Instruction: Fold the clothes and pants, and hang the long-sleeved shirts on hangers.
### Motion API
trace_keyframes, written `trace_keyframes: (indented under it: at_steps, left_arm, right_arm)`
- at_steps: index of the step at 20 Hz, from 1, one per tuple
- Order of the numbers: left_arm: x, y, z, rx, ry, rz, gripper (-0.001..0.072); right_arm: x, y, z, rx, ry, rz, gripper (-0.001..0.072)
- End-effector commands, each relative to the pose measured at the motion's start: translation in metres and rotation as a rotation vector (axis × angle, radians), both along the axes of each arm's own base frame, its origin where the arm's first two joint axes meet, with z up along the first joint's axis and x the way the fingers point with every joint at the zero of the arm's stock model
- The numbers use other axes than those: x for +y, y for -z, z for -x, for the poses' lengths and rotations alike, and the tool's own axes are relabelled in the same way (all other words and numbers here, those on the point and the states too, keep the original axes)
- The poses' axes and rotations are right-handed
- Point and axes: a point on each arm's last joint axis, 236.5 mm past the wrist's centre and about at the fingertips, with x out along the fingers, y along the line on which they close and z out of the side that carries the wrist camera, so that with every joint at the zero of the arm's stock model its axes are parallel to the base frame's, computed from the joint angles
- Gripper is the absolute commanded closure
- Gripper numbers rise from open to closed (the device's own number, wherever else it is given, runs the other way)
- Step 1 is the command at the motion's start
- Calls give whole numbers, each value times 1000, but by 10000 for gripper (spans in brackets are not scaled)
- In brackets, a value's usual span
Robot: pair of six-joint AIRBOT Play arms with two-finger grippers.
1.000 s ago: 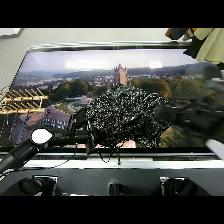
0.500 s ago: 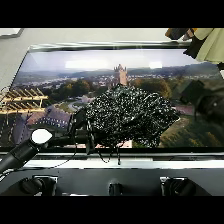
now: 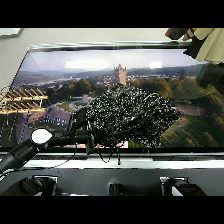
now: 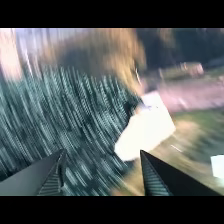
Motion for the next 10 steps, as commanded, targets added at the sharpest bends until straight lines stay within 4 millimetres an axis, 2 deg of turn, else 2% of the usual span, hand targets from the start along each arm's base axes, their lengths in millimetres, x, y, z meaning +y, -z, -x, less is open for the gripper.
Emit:
trace_keyframes:
  at_steps: [1, 6, 10]
  left_arm:
    - [0, 0, 0, 3, -2, 0, 690]
    - [0, 0, -1, 3, -4, 0, 690]
    - [0, 0, -1, 3, -4, 0, 690]
  right_arm:
    - [21, 37, 33, 201, -634, 220, 168]
    - [44, 60, 25, 216, -913, 241, 149]
    - [78, 72, 13, 154, -1146, 175, 149]
